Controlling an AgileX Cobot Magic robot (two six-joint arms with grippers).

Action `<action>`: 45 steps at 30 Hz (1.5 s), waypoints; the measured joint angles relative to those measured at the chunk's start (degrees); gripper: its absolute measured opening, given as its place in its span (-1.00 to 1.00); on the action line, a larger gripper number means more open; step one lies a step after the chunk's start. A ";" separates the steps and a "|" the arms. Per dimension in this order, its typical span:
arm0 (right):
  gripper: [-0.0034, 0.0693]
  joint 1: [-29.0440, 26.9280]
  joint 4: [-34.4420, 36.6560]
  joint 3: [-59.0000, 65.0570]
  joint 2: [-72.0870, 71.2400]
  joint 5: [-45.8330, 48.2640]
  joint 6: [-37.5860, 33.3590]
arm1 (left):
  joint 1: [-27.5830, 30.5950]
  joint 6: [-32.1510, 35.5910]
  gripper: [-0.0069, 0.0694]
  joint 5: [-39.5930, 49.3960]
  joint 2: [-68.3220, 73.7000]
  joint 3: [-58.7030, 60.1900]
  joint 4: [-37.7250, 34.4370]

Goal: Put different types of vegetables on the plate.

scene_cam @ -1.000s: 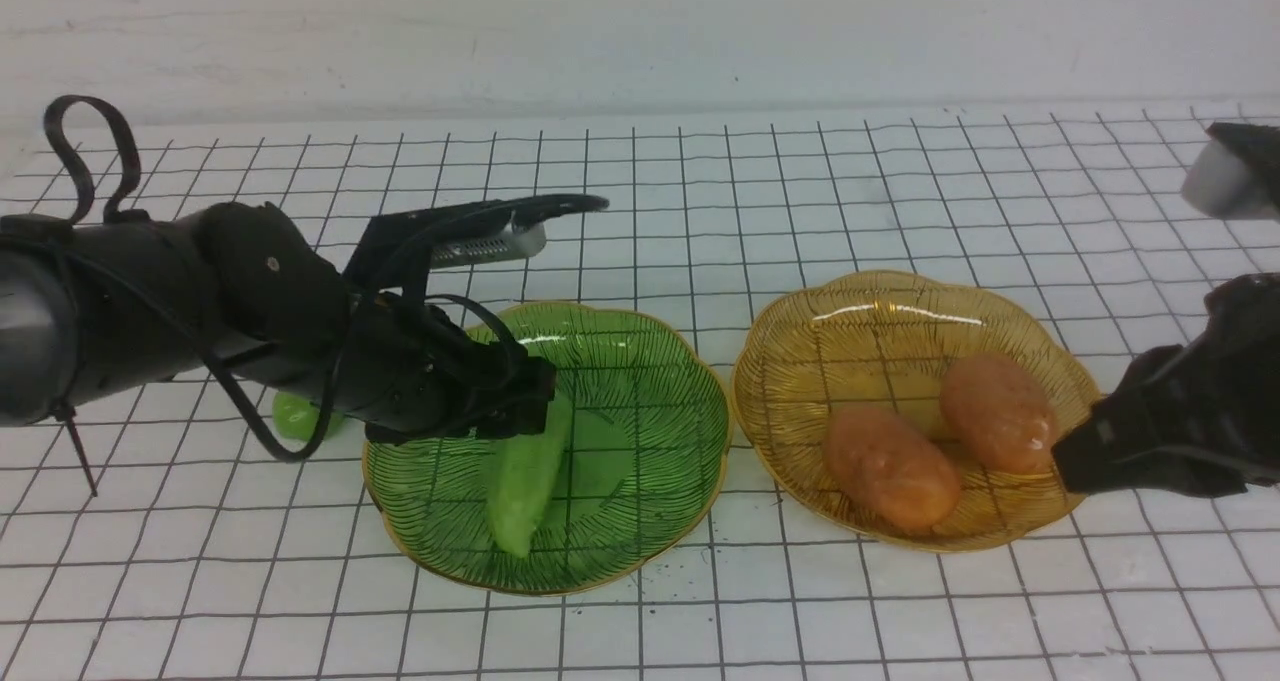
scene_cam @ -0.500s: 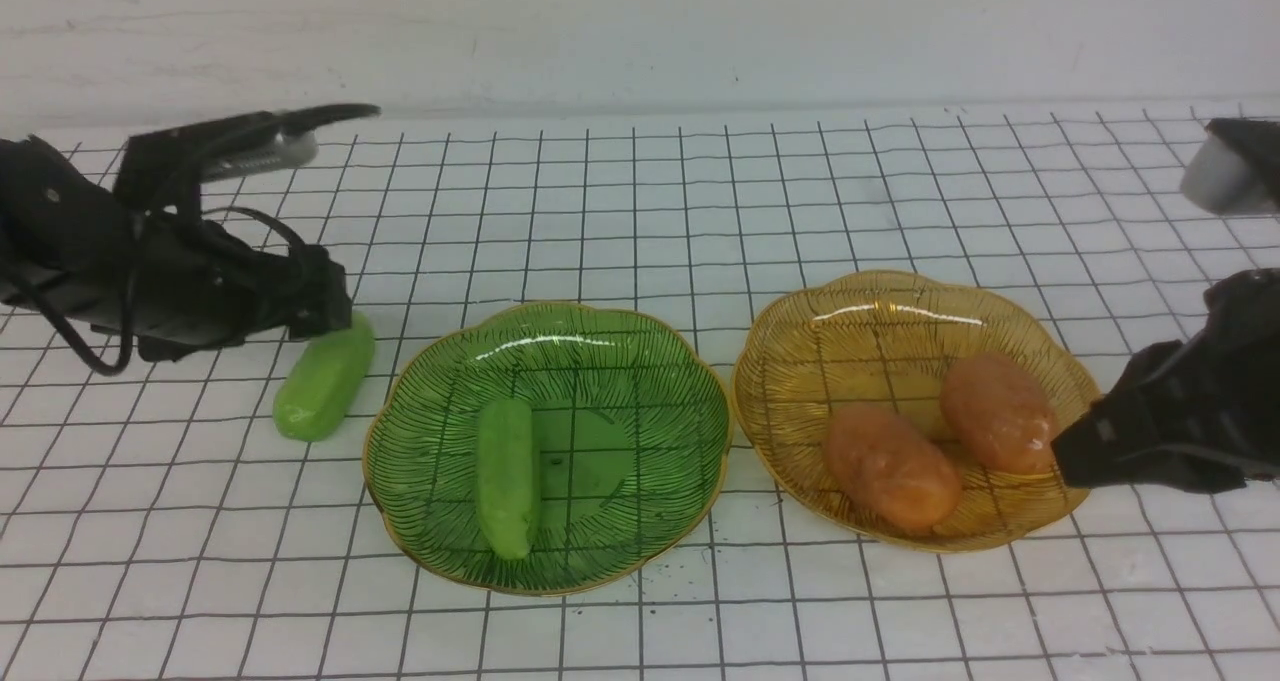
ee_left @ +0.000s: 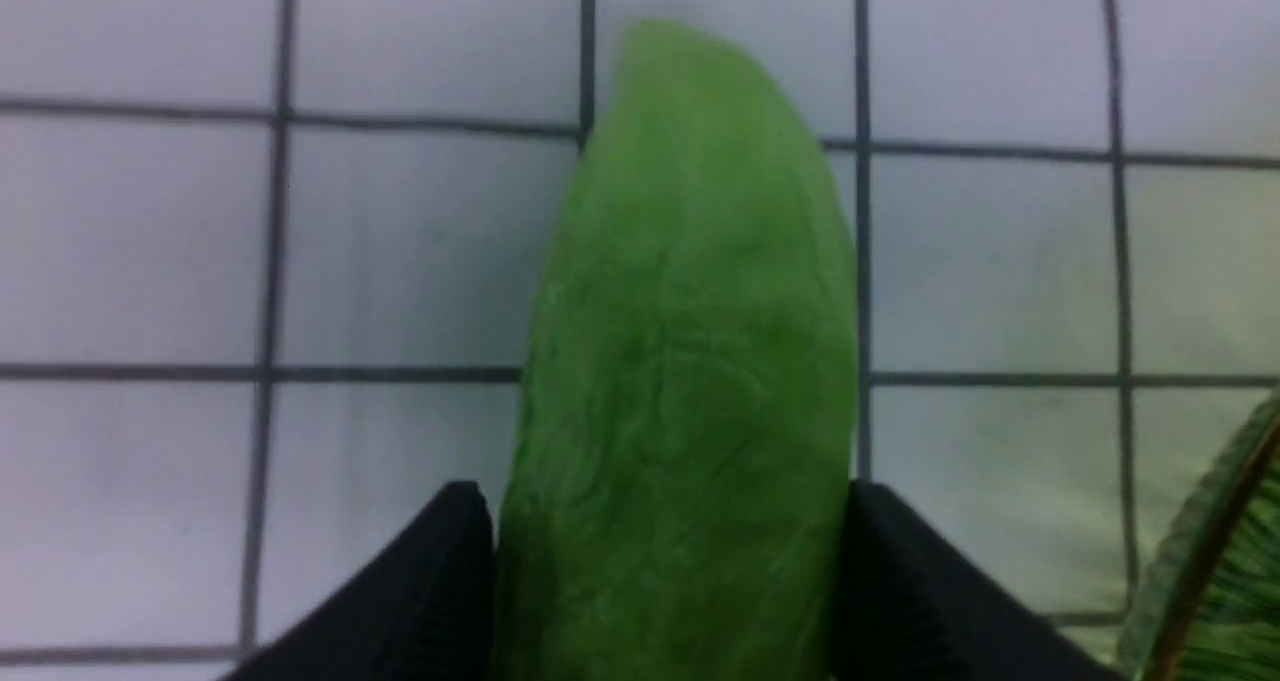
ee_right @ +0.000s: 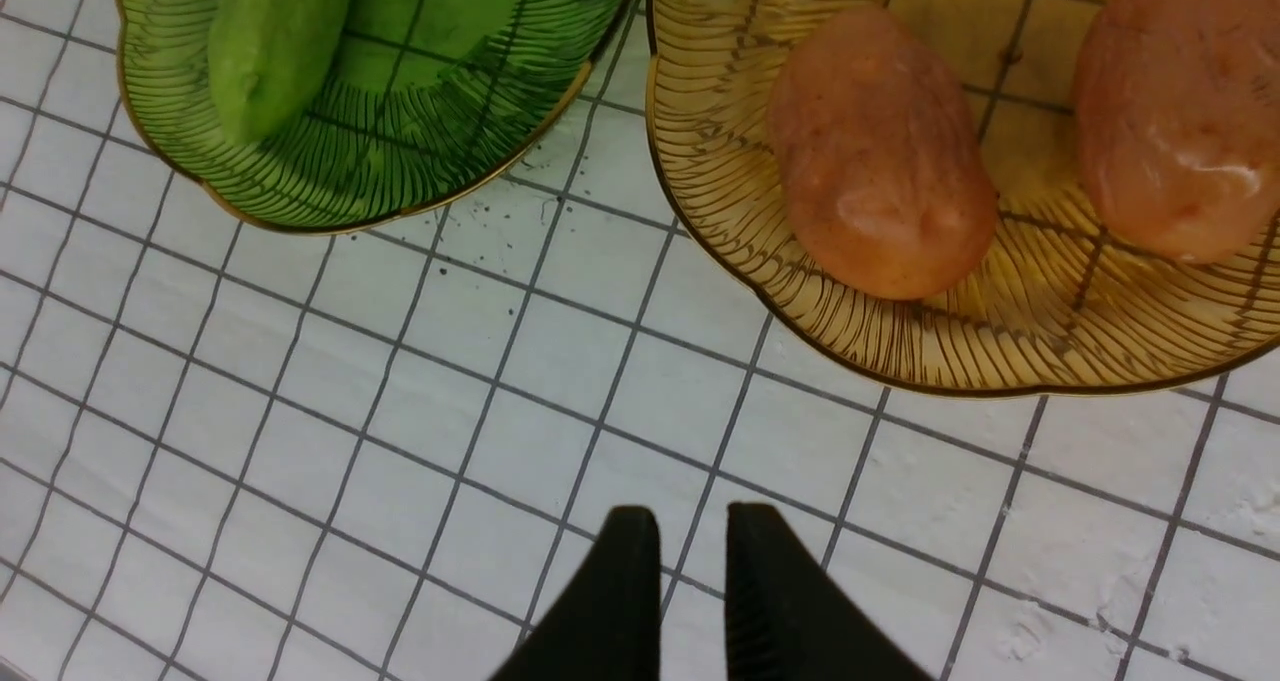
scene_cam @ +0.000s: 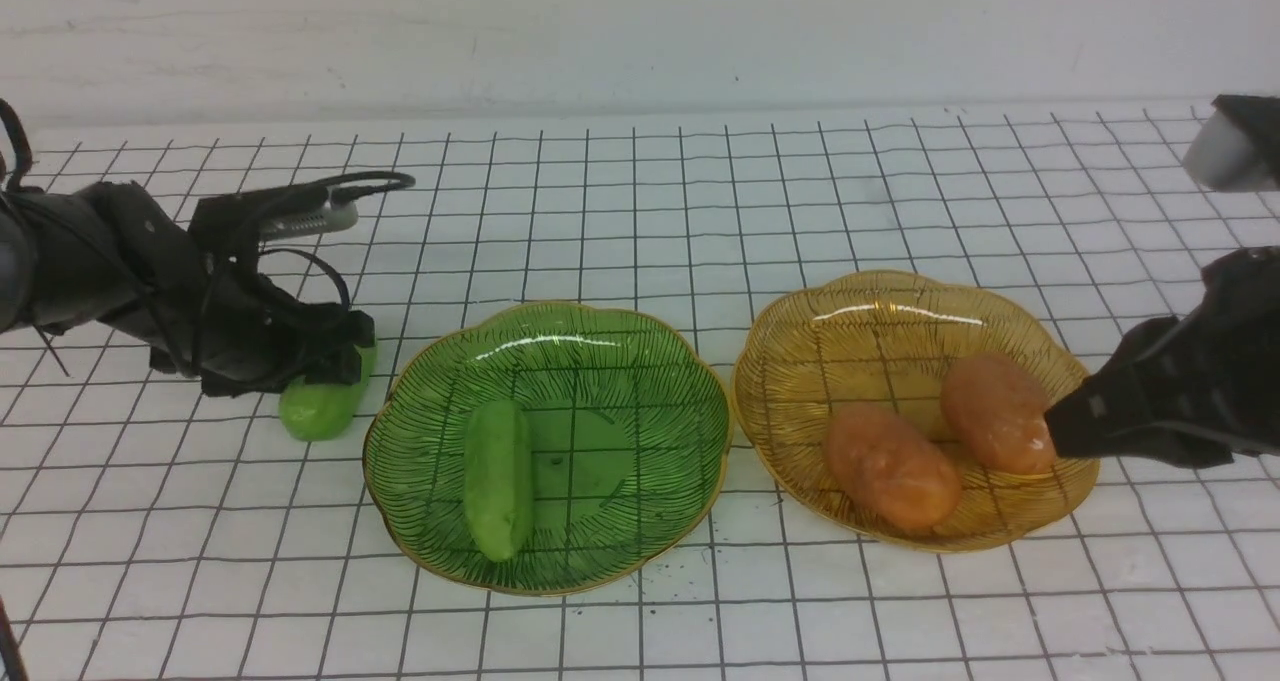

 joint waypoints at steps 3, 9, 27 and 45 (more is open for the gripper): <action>-0.66 0.00 0.00 0.00 0.00 0.01 0.00 | 0.11 -0.06 0.13 1.86 -0.69 -0.06 -0.66; -0.66 0.00 0.00 0.00 0.00 0.01 0.00 | -0.06 0.81 0.13 13.52 -7.42 -0.87 -2.37; -0.66 0.00 -2.33 0.00 -4.26 -0.50 -0.25 | -17.29 0.81 0.17 19.41 -9.17 -1.05 -14.00; -0.66 0.00 -19.45 16.44 -52.43 -13.06 5.07 | -17.30 0.81 0.01 18.00 -9.10 -1.05 -20.05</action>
